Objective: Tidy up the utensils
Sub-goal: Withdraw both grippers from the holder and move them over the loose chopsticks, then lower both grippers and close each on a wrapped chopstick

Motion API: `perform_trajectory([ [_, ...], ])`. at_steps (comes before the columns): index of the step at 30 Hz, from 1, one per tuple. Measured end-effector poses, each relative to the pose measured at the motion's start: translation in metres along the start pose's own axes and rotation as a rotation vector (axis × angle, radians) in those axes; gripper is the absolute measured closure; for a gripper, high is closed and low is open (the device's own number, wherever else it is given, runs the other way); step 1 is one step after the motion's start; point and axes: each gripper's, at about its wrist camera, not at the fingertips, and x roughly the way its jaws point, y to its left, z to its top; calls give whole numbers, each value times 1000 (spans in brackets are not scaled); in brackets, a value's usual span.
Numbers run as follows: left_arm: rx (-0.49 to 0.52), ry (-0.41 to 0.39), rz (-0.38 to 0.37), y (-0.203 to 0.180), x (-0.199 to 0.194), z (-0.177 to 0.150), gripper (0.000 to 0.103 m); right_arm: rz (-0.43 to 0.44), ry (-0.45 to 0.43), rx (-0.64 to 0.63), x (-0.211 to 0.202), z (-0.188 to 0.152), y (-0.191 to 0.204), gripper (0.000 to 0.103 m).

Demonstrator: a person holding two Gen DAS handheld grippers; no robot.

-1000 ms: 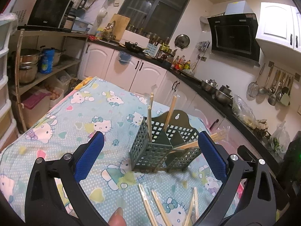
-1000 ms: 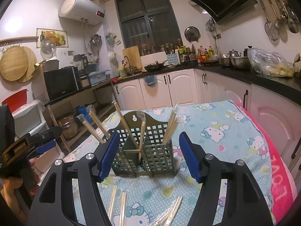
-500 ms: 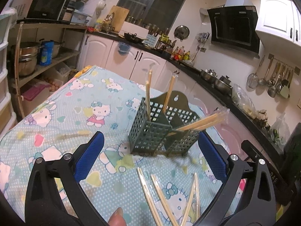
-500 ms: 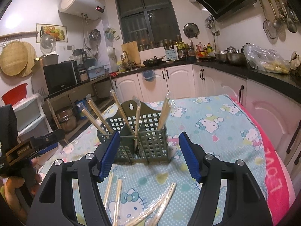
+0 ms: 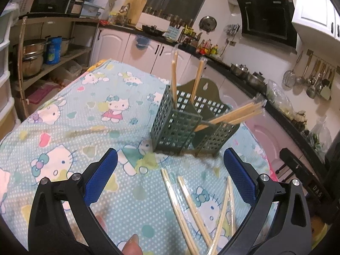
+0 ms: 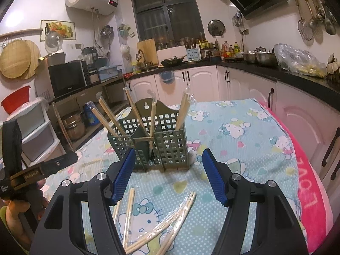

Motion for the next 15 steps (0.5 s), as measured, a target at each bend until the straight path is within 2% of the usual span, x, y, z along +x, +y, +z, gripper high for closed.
perform_trajectory([
  [15, 42, 100, 26, -2, 21, -19, 12, -10, 102, 1, 14, -23, -8, 40],
])
